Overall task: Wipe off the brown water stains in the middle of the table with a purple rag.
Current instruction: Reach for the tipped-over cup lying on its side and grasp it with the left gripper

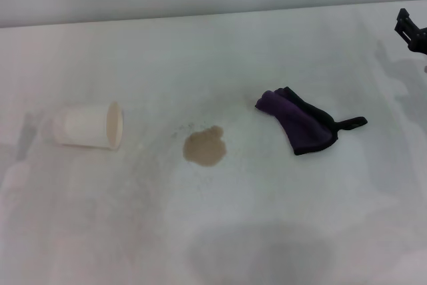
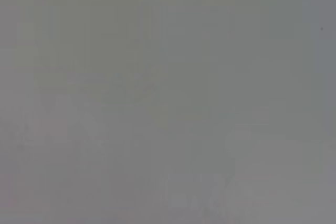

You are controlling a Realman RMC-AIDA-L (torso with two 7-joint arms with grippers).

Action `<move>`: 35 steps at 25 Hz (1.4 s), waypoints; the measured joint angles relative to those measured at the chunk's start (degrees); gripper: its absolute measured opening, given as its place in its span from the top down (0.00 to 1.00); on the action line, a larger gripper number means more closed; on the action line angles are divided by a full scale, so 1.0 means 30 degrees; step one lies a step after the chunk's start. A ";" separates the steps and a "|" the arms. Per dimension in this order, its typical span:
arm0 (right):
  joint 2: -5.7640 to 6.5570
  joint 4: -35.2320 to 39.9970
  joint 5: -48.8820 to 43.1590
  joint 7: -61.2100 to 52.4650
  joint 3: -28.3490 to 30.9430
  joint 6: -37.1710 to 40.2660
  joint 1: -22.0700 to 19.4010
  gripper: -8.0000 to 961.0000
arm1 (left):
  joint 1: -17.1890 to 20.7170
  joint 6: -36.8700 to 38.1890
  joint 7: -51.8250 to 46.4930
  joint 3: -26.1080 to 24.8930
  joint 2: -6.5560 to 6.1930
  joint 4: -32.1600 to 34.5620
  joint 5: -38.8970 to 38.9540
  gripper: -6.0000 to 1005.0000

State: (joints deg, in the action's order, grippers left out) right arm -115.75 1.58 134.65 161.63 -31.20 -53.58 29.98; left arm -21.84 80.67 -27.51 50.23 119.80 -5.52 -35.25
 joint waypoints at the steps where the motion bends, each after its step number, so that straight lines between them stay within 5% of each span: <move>1: 0.0000 0.0001 0.0008 -0.0001 0.0000 0.0069 0.0043 0.11 | -0.0025 -0.0015 0.0016 -0.0002 -0.0010 0.0000 0.0005 0.12; 18: -0.0094 -0.0085 0.1430 -0.0174 0.0242 0.0452 0.1030 0.11 | -0.1032 -0.0464 -0.1311 -0.0165 -0.0173 0.0632 0.2527 0.12; 24: -0.0090 -0.0010 0.1771 -0.0194 0.0264 0.0894 0.1469 0.11 | -0.0740 -0.2844 -0.5419 0.0043 -0.0488 0.4407 0.2201 0.12; 28: -0.0063 0.0000 0.2384 -0.0201 0.0472 0.1073 0.1649 0.11 | -0.0514 -0.4461 -0.9517 0.0556 -0.1521 0.7446 -0.0552 0.12; 35: -0.0036 0.0001 0.2458 -0.0207 0.1180 0.1285 0.1958 0.11 | -0.0519 -0.5454 -1.9074 0.0659 -0.4143 1.3336 -0.9588 0.12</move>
State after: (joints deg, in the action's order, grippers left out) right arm -115.86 1.59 142.03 161.01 -27.66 -49.72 35.85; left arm -23.40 64.31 -84.73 52.21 107.37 34.49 -64.01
